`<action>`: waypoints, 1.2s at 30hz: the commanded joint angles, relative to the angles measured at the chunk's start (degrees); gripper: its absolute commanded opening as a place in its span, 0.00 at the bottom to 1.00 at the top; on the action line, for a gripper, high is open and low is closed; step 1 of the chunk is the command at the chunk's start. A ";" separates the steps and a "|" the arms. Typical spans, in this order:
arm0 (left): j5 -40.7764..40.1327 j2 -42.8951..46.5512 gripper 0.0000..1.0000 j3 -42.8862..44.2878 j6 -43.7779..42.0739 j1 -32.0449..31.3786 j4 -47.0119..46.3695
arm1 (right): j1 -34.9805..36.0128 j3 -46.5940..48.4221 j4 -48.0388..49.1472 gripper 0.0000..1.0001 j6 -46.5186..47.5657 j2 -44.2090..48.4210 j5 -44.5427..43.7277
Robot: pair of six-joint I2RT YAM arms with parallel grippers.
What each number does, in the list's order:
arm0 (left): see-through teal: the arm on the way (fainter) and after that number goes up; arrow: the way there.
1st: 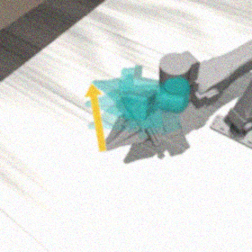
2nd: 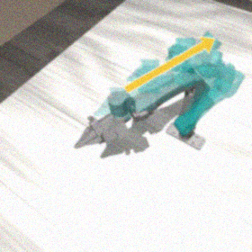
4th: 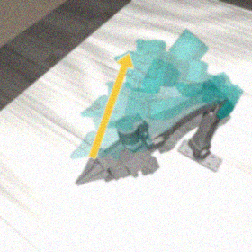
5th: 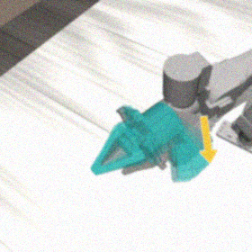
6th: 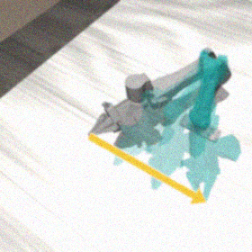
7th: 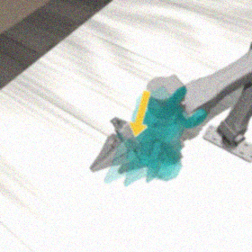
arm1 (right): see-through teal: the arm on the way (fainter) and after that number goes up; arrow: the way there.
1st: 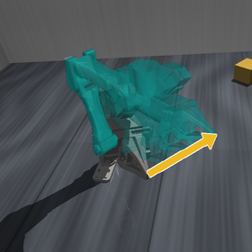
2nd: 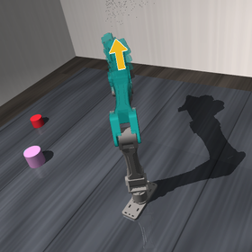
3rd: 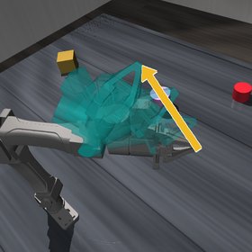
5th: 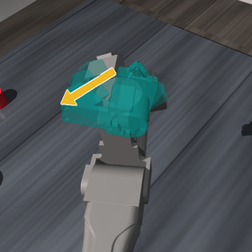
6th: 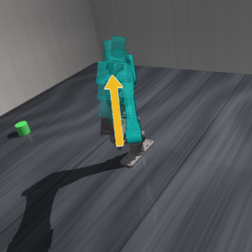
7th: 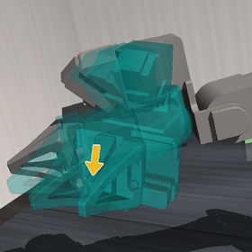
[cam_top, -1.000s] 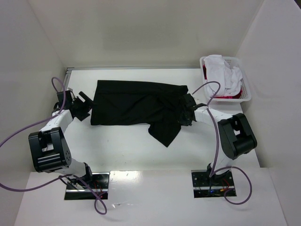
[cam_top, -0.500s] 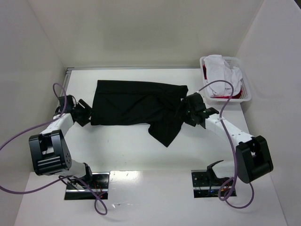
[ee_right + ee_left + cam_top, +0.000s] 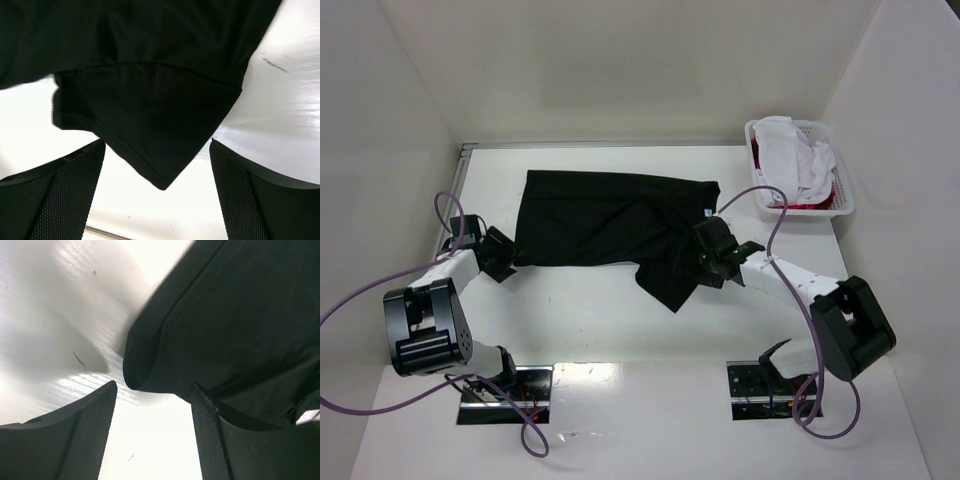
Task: Fold and stack the t-shirts
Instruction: Grap the side of the flattened tshirt closest away from the robot with both arms
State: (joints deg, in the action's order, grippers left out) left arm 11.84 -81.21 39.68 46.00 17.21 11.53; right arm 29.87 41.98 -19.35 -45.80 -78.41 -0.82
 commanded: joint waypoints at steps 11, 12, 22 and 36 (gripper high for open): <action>1.26 -3.17 0.57 -1.01 0.41 0.37 -4.23 | 4.23 2.49 -0.06 0.75 -0.52 -8.94 -5.68; 1.26 -3.69 0.55 -0.40 0.41 0.37 -4.23 | 4.23 2.50 -0.07 0.73 -0.52 -9.65 -6.29; 1.26 -5.63 0.40 0.13 -0.65 0.37 -4.76 | 4.76 3.55 0.99 0.41 -1.04 -12.82 -6.30; -1.55 -1.51 0.00 1.19 -0.12 0.37 -1.34 | 4.76 1.89 -3.49 0.00 -4.20 -3.70 -9.29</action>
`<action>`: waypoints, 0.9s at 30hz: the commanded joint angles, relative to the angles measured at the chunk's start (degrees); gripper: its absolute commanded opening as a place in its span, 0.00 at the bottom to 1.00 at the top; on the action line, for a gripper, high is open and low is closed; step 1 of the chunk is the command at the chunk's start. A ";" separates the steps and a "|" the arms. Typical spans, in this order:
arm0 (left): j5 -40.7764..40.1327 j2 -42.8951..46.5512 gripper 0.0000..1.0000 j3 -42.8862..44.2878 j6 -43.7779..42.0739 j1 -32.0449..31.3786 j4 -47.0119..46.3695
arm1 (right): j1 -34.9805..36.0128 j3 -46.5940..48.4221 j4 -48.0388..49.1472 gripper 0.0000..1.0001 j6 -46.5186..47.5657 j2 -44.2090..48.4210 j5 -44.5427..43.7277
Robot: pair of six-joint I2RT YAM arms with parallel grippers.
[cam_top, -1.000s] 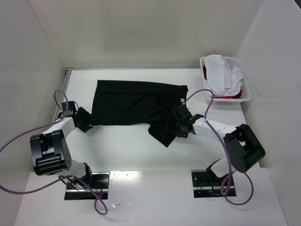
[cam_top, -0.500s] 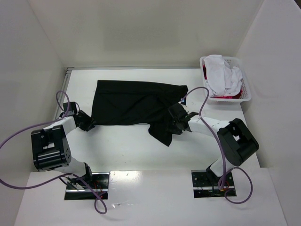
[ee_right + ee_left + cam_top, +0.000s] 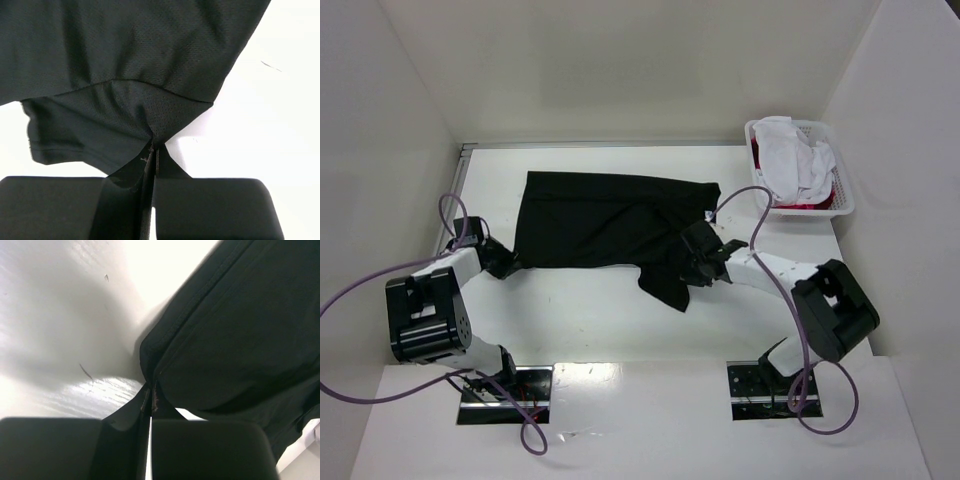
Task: Fold and stack the t-shirts
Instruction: Grap the side of the flattened tshirt closest away from the robot with both arms
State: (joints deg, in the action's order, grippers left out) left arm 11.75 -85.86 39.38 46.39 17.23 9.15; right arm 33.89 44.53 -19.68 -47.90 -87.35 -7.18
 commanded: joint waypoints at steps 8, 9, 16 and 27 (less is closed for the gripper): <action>-1.46 7.90 0.00 4.13 0.01 0.34 3.42 | 0.74 -3.31 -6.85 0.00 -5.44 15.98 -3.98; -1.99 8.60 0.00 4.65 0.01 0.34 3.94 | 0.74 -3.31 -7.56 0.00 -5.45 16.77 -4.50; -1.46 12.47 0.00 6.50 -1.04 0.34 5.18 | 0.74 -1.48 -7.56 0.00 -5.37 20.03 -3.98; 2.84 2.47 0.00 16.08 -2.89 0.34 2.64 | -9.54 8.45 -4.23 0.00 1.75 12.31 -1.26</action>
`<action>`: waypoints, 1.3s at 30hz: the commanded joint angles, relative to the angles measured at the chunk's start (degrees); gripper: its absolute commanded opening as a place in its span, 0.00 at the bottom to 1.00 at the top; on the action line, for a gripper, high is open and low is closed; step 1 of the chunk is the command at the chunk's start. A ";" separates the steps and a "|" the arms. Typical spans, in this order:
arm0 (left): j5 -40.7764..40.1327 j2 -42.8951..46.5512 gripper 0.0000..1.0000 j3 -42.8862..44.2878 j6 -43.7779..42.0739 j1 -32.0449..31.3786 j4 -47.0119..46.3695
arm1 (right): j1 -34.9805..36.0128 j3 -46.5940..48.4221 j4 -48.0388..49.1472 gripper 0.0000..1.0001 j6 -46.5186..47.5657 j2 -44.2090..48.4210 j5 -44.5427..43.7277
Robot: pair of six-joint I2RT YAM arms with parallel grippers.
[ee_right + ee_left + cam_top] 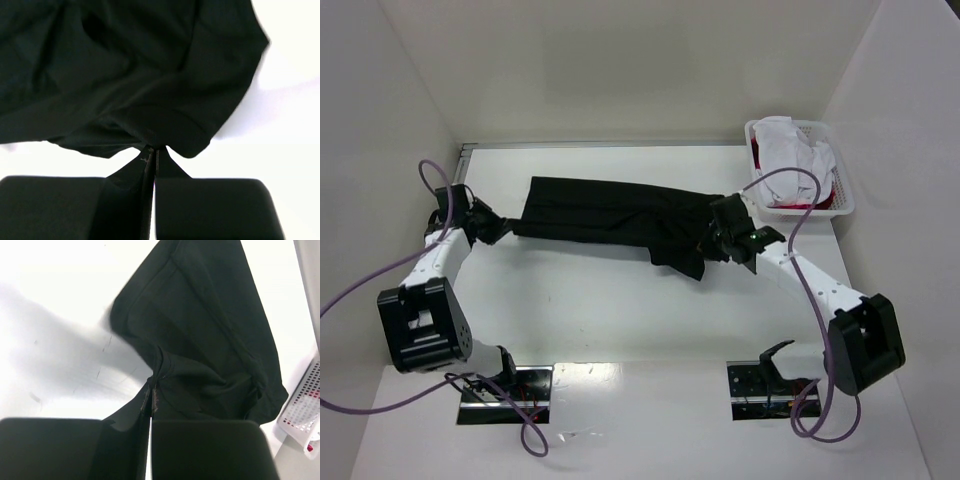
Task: Fold and stack the t-shirts
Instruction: Grap the side of the flattened tshirt closest away from the robot with both arms, then fold the other side of the tshirt into a rectangle
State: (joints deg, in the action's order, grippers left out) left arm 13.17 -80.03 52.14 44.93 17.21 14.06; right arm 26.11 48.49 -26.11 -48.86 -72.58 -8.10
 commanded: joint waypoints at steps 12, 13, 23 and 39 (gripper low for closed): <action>5.73 -23.06 0.00 16.58 -4.23 0.37 -5.72 | -5.36 13.82 6.07 0.03 3.86 -18.03 2.03; 5.73 -23.94 0.00 17.55 -4.76 -0.24 -5.72 | -5.97 14.35 6.07 0.03 3.86 -18.91 2.03; 4.32 -34.83 0.02 26.78 -6.60 -1.57 -4.49 | -10.55 17.16 5.54 0.03 3.86 -24.54 1.86; 4.41 -36.34 0.66 31.71 -9.68 -2.10 -3.25 | -12.05 18.21 8.35 0.82 7.20 -26.84 4.50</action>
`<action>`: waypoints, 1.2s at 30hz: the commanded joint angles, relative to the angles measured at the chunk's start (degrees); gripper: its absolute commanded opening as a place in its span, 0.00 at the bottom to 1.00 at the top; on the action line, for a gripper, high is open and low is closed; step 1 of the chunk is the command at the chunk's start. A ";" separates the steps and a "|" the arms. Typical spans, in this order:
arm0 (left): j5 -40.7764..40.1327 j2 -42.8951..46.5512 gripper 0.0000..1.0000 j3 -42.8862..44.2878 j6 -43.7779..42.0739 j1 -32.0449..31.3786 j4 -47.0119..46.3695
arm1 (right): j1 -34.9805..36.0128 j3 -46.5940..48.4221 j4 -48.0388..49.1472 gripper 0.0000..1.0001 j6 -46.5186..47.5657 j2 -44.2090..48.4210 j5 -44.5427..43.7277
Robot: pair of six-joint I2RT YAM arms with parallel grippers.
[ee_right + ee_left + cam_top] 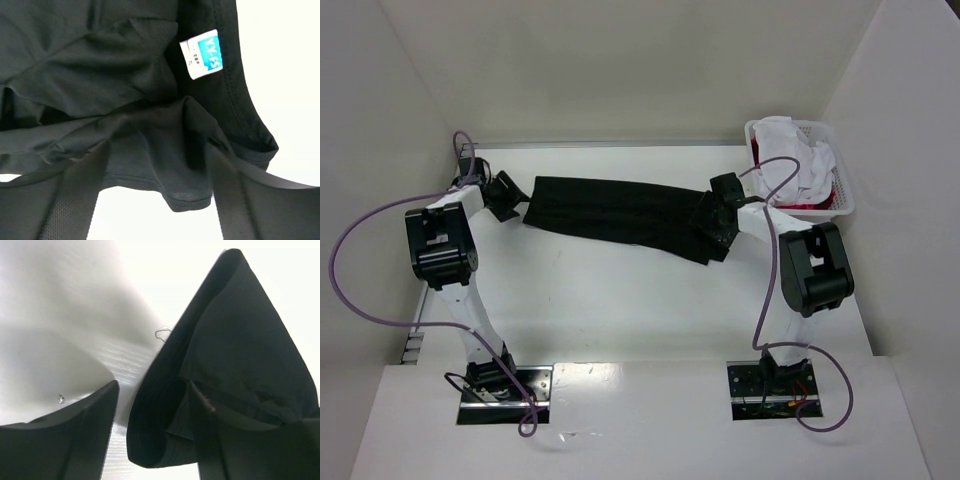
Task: Fold and stack the t-shirts
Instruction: Fold the other side of the tshirt into a rectangle
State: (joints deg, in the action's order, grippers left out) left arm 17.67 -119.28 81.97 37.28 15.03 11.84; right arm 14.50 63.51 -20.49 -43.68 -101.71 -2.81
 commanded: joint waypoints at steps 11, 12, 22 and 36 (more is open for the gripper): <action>-0.45 18.99 0.89 -4.36 -5.54 -3.51 -1.02 | -0.44 -0.04 1.85 0.92 5.01 12.33 1.57; 0.16 19.61 0.89 -5.06 -5.55 -4.47 -1.02 | -0.44 -1.18 1.86 0.92 5.01 12.33 3.41; -1.23 19.10 0.87 -11.40 -6.16 -13.44 -1.02 | 3.87 -7.69 3.26 0.92 3.43 9.43 2.55; -6.77 13.02 0.66 -13.68 -2.39 -11.86 -0.41 | 3.87 -9.28 1.68 0.89 3.43 8.11 -1.23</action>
State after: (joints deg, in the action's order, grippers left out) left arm 12.51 -105.23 69.54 33.54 2.11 11.94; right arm 18.20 54.61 -18.76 -39.97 -93.89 -1.37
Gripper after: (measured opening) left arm 0.665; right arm 0.892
